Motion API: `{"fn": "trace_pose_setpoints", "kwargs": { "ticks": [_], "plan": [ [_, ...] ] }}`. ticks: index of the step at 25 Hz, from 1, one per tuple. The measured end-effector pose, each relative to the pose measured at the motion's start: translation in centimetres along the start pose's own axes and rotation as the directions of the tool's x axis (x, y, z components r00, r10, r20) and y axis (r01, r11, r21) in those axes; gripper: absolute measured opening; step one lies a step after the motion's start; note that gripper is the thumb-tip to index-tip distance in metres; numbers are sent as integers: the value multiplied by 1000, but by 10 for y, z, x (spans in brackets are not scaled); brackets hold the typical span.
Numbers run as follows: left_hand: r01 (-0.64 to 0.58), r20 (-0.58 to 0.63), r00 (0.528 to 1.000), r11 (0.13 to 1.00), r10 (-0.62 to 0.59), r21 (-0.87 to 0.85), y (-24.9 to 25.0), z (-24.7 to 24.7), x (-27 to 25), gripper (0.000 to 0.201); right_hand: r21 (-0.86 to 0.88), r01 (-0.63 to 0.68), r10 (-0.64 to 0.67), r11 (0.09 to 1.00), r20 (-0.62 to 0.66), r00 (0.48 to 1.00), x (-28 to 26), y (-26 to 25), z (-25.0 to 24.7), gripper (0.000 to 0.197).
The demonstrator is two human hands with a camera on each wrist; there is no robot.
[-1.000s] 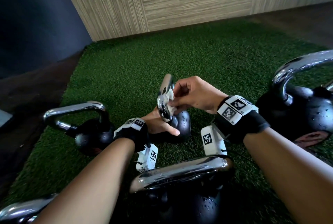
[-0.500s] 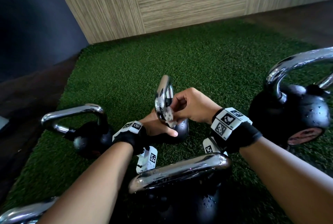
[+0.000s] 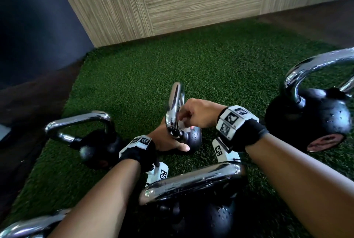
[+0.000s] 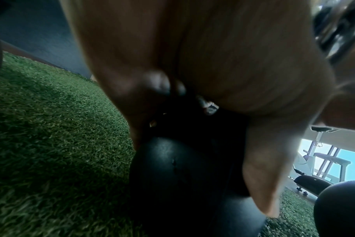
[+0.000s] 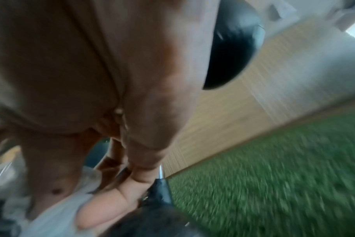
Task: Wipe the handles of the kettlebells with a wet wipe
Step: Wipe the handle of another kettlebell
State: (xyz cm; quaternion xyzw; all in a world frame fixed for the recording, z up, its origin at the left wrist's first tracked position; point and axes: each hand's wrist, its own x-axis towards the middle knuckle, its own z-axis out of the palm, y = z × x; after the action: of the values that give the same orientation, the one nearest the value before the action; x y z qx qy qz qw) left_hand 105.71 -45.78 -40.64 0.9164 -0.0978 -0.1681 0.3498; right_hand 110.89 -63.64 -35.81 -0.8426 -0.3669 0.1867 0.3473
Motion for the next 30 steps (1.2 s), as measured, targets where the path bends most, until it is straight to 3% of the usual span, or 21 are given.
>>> {"fn": "trace_pose_setpoints", "kwargs": {
  "ticks": [3, 7, 9, 11, 13, 16, 19, 23, 25, 27, 30],
  "plan": [
    [27, -45, 999, 1000, -27, 11, 5, 2, -4, 38, 223, 18, -35, 975, 71, 997, -1, 1, 3, 37],
    [19, -1, 1000, 1000, -19, -14, 4, 2, -3, 33, 148, 16, -31, 989, 100, 994, 9, -2, -1, 22],
    [49, -15, 999, 999, -49, -12, -2, 4, 1, 47, 304, 32, -62, 952, 87, 994, 8, -4, 3, 25],
    [79, -44, 996, 997, -79, -9, -8, 7, 6, 73, 532, 12, -56, 847, 67, 996, 3, 0, 11, 25],
    [117, -69, 991, 993, -119, -29, -12, 8, 10, 84, 738, -11, -54, 675, 64, 996, -1, 5, 17, 22],
    [137, -95, 986, 990, -140, -37, -15, 8, 12, 90, 828, -19, -40, 560, 49, 998, -3, 8, 18, 20],
    [127, -85, 988, 990, -132, -69, -14, 10, 10, 96, 835, 1, -3, 551, 0, 1000, -3, 8, 22, 29],
    [118, -67, 990, 992, -120, -33, -7, 9, 7, 83, 848, 53, 169, 527, -166, 972, 7, 11, 26, 28],
    [119, -57, 991, 993, -120, -22, -4, 9, 4, 78, 843, 68, 148, 534, -172, 974, 8, 12, 26, 21],
    [116, -56, 991, 993, -118, -26, -4, 9, 3, 76, 825, 77, 108, 560, -164, 980, 7, 13, 25, 18],
    [136, -67, 988, 990, -138, -40, -4, 8, 6, 82, 746, 80, 206, 661, -283, 937, 16, 13, 20, 20]
  ]
}}
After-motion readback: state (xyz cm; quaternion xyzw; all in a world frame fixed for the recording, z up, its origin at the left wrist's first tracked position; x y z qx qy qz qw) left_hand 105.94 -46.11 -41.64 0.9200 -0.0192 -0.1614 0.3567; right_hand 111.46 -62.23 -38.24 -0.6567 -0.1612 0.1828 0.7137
